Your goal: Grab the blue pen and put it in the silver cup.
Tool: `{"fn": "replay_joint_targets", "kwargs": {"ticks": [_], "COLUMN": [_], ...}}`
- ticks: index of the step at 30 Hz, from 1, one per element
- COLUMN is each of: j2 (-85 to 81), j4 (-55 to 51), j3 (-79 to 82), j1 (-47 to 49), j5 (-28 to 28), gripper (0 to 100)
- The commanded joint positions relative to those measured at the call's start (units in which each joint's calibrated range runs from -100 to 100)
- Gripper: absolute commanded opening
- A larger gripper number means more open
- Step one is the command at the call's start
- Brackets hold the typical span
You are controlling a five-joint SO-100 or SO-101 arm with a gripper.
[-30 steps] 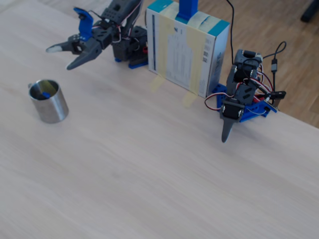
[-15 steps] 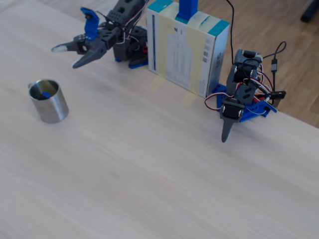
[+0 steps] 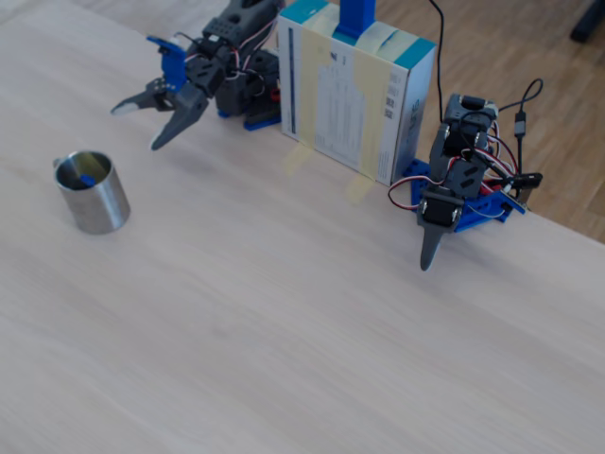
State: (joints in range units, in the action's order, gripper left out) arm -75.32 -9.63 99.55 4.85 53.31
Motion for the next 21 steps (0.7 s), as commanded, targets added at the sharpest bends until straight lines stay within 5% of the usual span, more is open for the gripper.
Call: {"fn": "replay_joint_targets", "kwargs": {"ticks": [1,21], "j2": [-3.4,-22.0], "j4": [-8.3,-43.8], "j3": [0.5,0.3], "j1": [-1.4,-4.3], "j5": [-0.3,-0.1], "gripper": [50,50]}}
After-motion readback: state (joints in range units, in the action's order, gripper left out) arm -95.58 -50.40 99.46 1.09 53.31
